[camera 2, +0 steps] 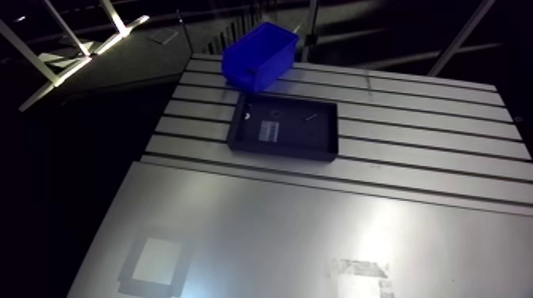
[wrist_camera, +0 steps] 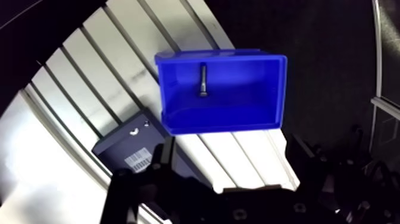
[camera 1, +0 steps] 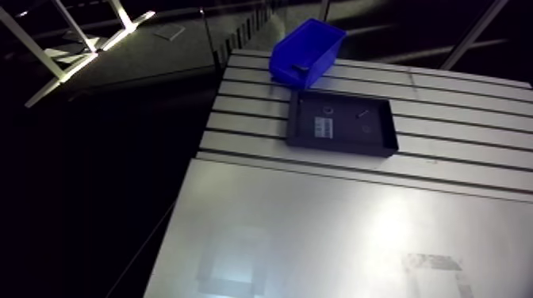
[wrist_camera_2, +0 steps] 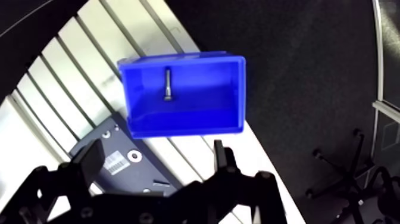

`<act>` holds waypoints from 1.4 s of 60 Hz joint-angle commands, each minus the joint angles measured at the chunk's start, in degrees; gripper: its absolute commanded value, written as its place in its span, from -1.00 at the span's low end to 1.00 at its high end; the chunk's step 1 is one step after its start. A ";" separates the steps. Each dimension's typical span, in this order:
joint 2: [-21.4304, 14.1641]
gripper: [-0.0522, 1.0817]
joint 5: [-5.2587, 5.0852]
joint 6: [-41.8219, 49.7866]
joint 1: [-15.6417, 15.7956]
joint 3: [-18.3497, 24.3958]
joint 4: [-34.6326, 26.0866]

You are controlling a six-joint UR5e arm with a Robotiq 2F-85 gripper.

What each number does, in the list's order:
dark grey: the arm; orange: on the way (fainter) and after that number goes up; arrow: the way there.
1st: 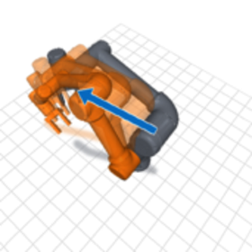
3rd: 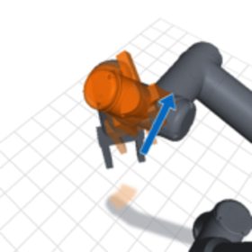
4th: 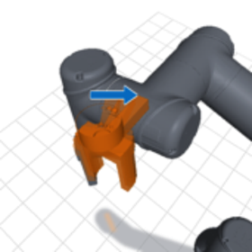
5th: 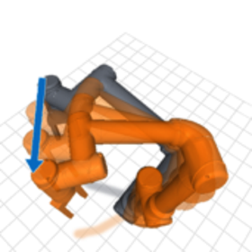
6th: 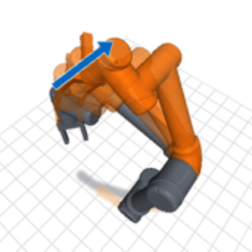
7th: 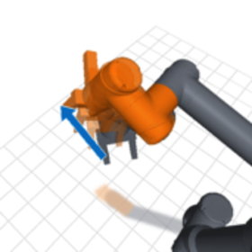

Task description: Pick up the M10 bolt from the tray and put it into the blue bin.

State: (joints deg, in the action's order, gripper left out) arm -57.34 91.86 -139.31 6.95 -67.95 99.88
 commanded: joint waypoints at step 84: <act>-27.87 -0.90 0.12 34.93 -12.93 -6.36 -23.56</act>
State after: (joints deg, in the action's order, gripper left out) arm -80.55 91.97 -107.04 -4.24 -71.20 78.09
